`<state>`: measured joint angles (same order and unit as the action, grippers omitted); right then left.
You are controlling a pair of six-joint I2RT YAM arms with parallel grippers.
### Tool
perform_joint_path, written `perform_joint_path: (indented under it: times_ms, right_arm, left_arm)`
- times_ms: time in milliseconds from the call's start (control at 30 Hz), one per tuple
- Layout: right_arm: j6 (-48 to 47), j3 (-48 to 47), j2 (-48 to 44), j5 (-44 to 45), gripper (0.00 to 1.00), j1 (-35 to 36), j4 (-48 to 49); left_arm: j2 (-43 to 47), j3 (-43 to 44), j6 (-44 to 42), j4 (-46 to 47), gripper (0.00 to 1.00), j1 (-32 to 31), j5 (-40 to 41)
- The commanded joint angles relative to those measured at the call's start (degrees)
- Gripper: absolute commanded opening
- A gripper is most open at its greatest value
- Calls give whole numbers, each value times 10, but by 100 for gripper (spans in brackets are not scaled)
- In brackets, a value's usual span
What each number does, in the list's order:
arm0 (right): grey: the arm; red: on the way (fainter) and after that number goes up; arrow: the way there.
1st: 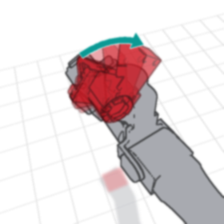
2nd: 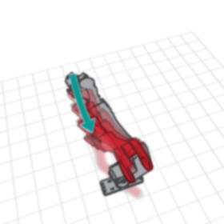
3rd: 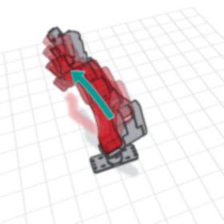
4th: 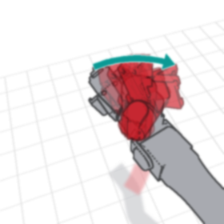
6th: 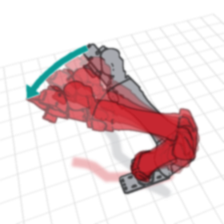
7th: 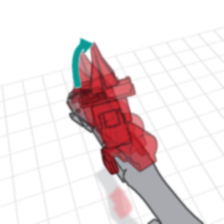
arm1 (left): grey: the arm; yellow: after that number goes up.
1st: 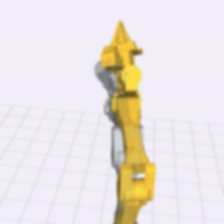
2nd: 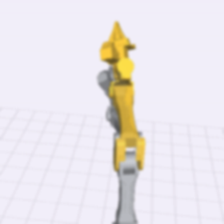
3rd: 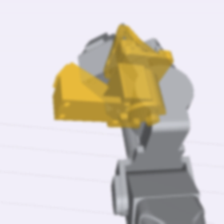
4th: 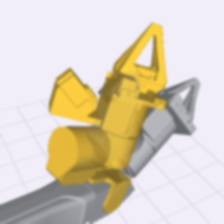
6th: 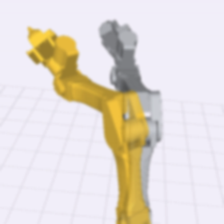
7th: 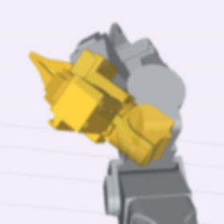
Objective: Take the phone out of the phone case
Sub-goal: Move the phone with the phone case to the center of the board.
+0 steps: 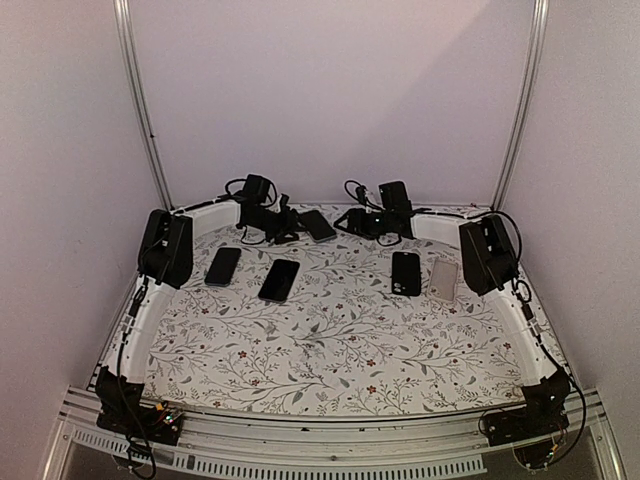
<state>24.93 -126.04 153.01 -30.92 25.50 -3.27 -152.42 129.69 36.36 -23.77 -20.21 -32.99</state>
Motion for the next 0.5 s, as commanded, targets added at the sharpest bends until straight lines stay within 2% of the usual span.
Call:
perform_joint_path:
  times_ms: [0, 467]
  right_arm:
    - [30, -25, 41, -49, 60, -11, 28]
    - [97, -48, 85, -104, 59, -23, 78]
  left_arm:
    - [-15, 1, 23, 38, 54, 7, -42]
    - [-62, 34, 95, 96, 54, 10, -101]
